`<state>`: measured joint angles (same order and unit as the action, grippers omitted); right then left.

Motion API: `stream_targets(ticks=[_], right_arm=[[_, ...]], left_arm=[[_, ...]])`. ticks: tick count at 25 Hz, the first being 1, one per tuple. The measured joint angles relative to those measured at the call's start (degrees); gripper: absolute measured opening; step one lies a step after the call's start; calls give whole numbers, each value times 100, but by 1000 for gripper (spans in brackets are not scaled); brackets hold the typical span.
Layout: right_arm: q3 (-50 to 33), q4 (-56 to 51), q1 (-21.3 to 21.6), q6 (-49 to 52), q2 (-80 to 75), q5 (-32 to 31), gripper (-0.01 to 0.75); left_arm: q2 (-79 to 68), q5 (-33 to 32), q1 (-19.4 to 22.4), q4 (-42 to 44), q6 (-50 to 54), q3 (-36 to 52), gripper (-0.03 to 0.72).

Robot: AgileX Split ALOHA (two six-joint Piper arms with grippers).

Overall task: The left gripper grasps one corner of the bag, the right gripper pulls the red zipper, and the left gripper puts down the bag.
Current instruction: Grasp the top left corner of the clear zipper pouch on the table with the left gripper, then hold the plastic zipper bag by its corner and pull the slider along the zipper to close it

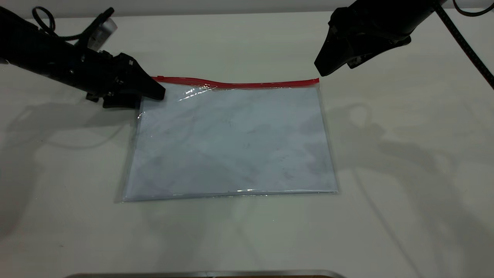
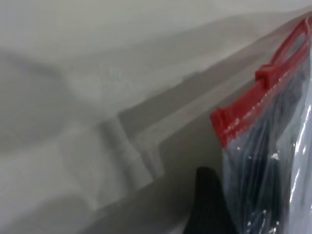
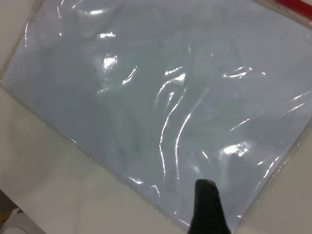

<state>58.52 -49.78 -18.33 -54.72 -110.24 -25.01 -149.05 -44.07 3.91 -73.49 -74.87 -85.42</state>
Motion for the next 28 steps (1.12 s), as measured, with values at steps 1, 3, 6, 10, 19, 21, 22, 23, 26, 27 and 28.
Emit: stream_targets(ticks=[1, 3, 6, 10, 19, 21, 22, 23, 26, 27, 28], right_arm=[[0, 0, 0, 0, 0, 0, 573], [0, 0, 0, 0, 0, 0, 573], [0, 0, 0, 0, 0, 0, 573], [0, 0, 0, -6, 0, -12, 573], [241, 0, 0, -332, -83, -266, 573], [467, 0, 0, -496, -185, -456, 573], [601, 0, 0, -609, -277, -581, 573], [720, -5, 0, -701, -351, -667, 573], [1167, -28, 0, -1089, -665, -924, 573], [1289, -58, 0, -1246, -756, -1006, 573], [1433, -139, 0, -1407, -865, -1080, 573]], left_arm=[[-6, -24, 0, -14, -6, 0, 586], [-15, -36, -5, -36, -6, 0, 574], [-15, -36, -5, -87, -109, -1, 487], [-15, -36, -5, -145, -310, -1, 235], [-15, -831, -5, -48, -1863, -293, 53], [-10, -1194, -16, 186, -2278, -542, 53], [-10, -1357, -37, 366, -2425, -689, 53], [-10, -1501, -61, 574, -2610, -839, 53], [-10, -1771, -181, 1249, -3126, -1236, 53], [-10, -1827, -230, 1417, -3277, -1360, 53], [-10, -1860, -282, 1567, -3407, -1475, 53]])
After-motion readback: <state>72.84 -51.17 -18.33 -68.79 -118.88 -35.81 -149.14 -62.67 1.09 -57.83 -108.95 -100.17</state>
